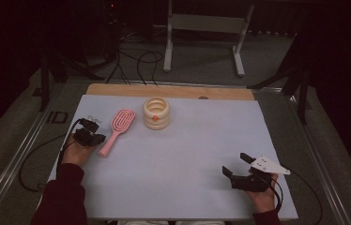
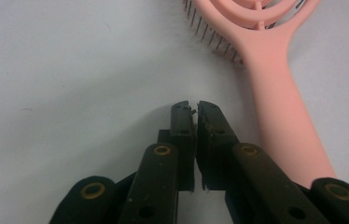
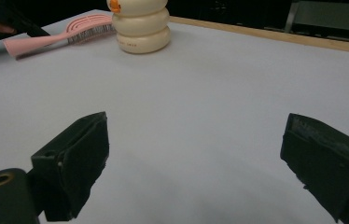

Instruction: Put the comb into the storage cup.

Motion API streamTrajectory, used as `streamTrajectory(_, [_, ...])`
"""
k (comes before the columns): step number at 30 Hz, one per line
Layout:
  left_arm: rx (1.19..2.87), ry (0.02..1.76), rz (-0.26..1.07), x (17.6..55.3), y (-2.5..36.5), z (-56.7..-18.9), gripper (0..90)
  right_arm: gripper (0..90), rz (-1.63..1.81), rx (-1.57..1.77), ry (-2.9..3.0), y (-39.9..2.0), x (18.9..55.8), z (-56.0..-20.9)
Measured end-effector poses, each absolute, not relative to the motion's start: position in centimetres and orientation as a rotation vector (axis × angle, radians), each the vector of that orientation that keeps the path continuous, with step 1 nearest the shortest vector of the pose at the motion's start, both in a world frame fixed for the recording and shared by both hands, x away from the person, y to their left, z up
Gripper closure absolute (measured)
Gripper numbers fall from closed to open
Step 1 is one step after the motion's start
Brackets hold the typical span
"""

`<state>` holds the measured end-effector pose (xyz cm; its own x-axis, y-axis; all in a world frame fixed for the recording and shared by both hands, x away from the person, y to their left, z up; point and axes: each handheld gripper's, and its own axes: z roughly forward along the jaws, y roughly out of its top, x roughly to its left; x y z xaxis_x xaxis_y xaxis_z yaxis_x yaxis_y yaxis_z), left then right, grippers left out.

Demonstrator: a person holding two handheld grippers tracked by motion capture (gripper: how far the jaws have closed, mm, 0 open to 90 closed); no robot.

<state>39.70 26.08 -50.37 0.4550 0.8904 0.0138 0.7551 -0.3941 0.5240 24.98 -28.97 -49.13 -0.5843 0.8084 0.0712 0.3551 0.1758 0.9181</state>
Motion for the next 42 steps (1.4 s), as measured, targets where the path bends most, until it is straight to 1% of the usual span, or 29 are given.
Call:
streamTrajectory(3, [2.206,1.384,0.436,39.3,26.1,-49.8,75.7,8.0,1.394,1.098,2.022,-29.0,25.0,-49.1])
streamTrajectory(6, [2.158,1.369,0.449,38.8,26.2,-49.1,62.5,8.1,1.392,1.097,2.021,-29.0,25.0,-49.1])
streamTrajectory(7, [2.087,1.345,0.472,38.1,26.4,-48.4,62.5,8.1,1.394,1.097,2.022,-29.0,25.0,-49.1])
streamTrajectory(8, [2.053,1.328,0.484,37.6,26.4,-48.0,52.5,8.1,1.393,1.093,2.020,-29.0,25.0,-49.1])
streamTrajectory(9, [2.022,1.307,0.502,37.1,26.4,-47.6,49.8,8.1,1.393,1.094,2.020,-28.9,25.0,-49.1])
streamTrajectory(13, [1.870,1.265,0.610,34.6,26.5,-46.4,34.2,8.1,1.392,1.091,2.018,-28.9,25.0,-49.1])
streamTrajectory(16, [1.742,1.227,0.615,32.3,26.7,-46.2,24.1,8.0,1.393,1.088,2.017,-28.9,24.9,-49.1])
streamTrajectory(19, [1.720,1.202,0.637,30.5,26.5,-46.4,15.0,8.0,1.397,1.086,2.015,-28.9,24.9,-49.1])
streamTrajectory(22, [1.707,1.176,0.664,28.8,26.6,-46.6,12.2,8.0,1.404,1.083,2.007,-28.9,24.8,-49.0])
streamTrajectory(24, [1.708,1.167,0.667,28.0,26.6,-46.6,7.1,8.0,1.407,1.073,2.005,-28.9,24.9,-49.0])
streamTrajectory(28, [1.715,1.151,0.672,26.7,26.4,-46.6,0.2,8.0,1.417,1.060,1.999,-28.8,24.7,-48.9])
streamTrajectory(35, [1.696,1.115,0.719,25.0,25.7,-46.7,0.0,8.0,1.435,1.044,1.981,-29.0,24.5,-48.7])
streamTrajectory(42, [1.705,1.062,0.723,24.1,25.3,-47.0,0.0,8.0,1.450,1.015,1.974,-28.8,24.4,-48.5])
